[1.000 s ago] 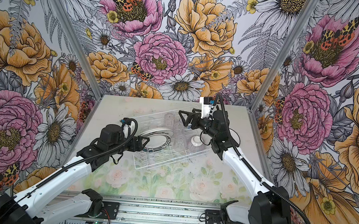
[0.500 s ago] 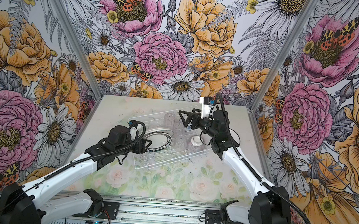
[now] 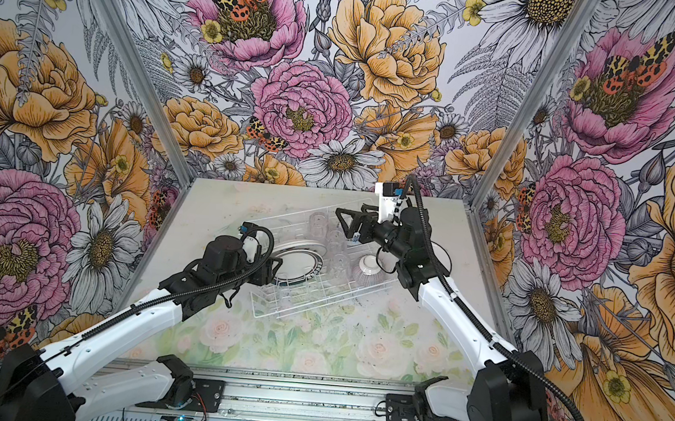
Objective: Unload the mixed dishes from the dish rack
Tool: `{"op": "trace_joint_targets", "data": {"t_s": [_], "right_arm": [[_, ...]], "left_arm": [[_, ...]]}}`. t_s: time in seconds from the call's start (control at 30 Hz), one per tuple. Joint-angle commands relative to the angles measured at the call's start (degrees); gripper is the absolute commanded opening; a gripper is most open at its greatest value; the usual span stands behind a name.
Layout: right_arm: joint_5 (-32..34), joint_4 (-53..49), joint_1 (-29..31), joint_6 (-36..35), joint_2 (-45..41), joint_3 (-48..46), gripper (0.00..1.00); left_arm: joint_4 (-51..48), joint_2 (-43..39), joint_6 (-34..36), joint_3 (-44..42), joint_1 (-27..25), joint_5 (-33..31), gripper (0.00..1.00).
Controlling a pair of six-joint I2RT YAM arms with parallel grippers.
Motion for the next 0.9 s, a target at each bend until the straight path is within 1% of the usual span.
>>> {"op": "trace_joint_targets", "data": {"t_s": [0.0,0.23,0.37,0.6,0.87], "right_arm": [[0.0,-0.1,0.5,0.5,-0.5,0.3,1.0],[0.5,-0.8,0.5,0.4,-1.1,0.1,0.99],[1.1,-1.3,0.4,0.1,-1.5,-0.2,0.99],[1.5,-1.9,0.3,0.4,-1.1,-0.2,1.0],[2.1,-2.5,0.4,0.6,-1.0,-0.2,0.99]], "left_arm": [[4.3,0.8,0.9,-0.3,0.8,0.7,0.64],[5.7,2.8,1.3,-0.9,2.1,2.2,0.59],[7.2,3.3,1.6,-1.4,2.2,4.4,0.59],[7.8,2.9,1.2,-2.7,2.2,5.3,0.6],[6.7,0.6,-0.1,-3.2,1.8,8.7,0.64]]}}
